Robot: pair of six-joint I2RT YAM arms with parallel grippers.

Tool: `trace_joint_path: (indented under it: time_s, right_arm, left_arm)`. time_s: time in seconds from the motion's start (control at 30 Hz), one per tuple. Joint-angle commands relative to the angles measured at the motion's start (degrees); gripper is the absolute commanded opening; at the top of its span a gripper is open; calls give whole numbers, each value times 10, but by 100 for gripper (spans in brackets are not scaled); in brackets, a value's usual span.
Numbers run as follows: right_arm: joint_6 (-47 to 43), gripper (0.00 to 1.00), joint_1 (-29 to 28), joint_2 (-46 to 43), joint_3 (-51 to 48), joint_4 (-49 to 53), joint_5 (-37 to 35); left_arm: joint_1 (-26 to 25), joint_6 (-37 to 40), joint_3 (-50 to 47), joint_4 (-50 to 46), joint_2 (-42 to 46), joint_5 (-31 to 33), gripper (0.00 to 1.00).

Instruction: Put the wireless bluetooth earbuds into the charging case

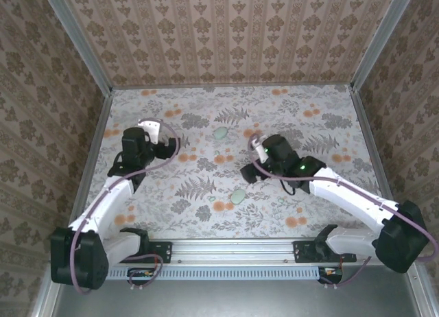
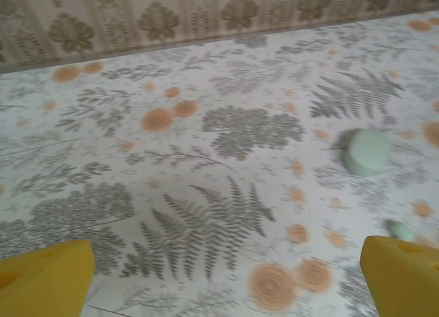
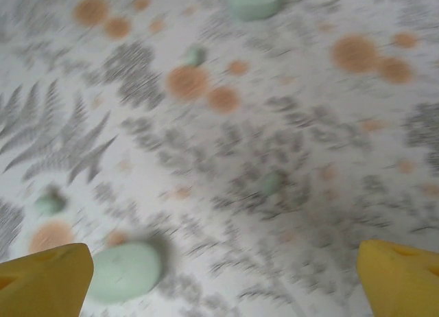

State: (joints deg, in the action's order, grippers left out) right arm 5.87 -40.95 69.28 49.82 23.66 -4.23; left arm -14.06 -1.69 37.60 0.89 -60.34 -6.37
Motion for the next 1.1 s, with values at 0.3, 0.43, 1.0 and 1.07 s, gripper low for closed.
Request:
trace_joint_path:
  time_s: [0.3,0.43,1.0,1.07]
  right_arm:
    - [88,100,-121,148,37,105,-22]
    - [91,100,-132,207,67,111,-44]
    - [94,80,-135,319,110,108,-13]
    - [97,71,-136,314,108,108,-10]
  left_arm:
    - [-35,-25,-32,-46,65,-127,100]
    - [-55,-25,-37,-44,53,-138,100]
    - [-79,-16,-61,-33,70,-109,96]
    - [-79,-15,-67,-21,75,-111,95]
